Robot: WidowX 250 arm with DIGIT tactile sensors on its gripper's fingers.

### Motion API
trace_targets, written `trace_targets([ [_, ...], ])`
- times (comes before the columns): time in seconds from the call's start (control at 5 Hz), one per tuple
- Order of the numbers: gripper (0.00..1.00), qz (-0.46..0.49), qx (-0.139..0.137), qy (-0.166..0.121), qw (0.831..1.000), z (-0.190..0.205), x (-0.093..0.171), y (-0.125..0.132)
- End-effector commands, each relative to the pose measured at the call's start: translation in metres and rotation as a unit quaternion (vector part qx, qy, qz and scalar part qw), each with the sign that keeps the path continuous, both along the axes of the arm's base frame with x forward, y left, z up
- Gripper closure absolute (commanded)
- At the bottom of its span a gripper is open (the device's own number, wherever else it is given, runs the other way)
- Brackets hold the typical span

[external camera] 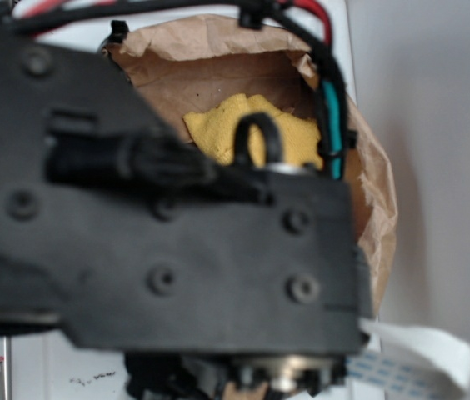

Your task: Grab the blue bottle.

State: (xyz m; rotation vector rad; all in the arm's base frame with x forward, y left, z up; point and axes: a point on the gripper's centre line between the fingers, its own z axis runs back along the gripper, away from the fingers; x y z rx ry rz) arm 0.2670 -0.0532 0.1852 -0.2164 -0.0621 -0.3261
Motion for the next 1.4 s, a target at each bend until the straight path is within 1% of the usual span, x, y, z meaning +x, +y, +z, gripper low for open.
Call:
trace_targets([
  [0.0,0.00,0.023,-0.003,-0.026,0.999,0.019,0.000,-0.002],
  [0.2,0.00,-0.102,-0.022,-0.086,0.991,0.022,0.004,-0.007],
  [0.4,0.00,-0.224,-0.038,-0.137,0.964,0.038,0.008,0.000],
  [0.6,0.00,-0.321,-0.006,-0.182,0.929,0.046,0.013,0.008],
  [0.8,0.00,-0.354,0.011,-0.162,0.921,0.032,0.037,0.028],
  [1.0,0.00,-0.400,0.049,-0.168,0.900,-0.004,0.044,0.023],
  [1.2,0.00,-0.464,0.057,-0.142,0.873,-0.046,0.049,0.013],
])
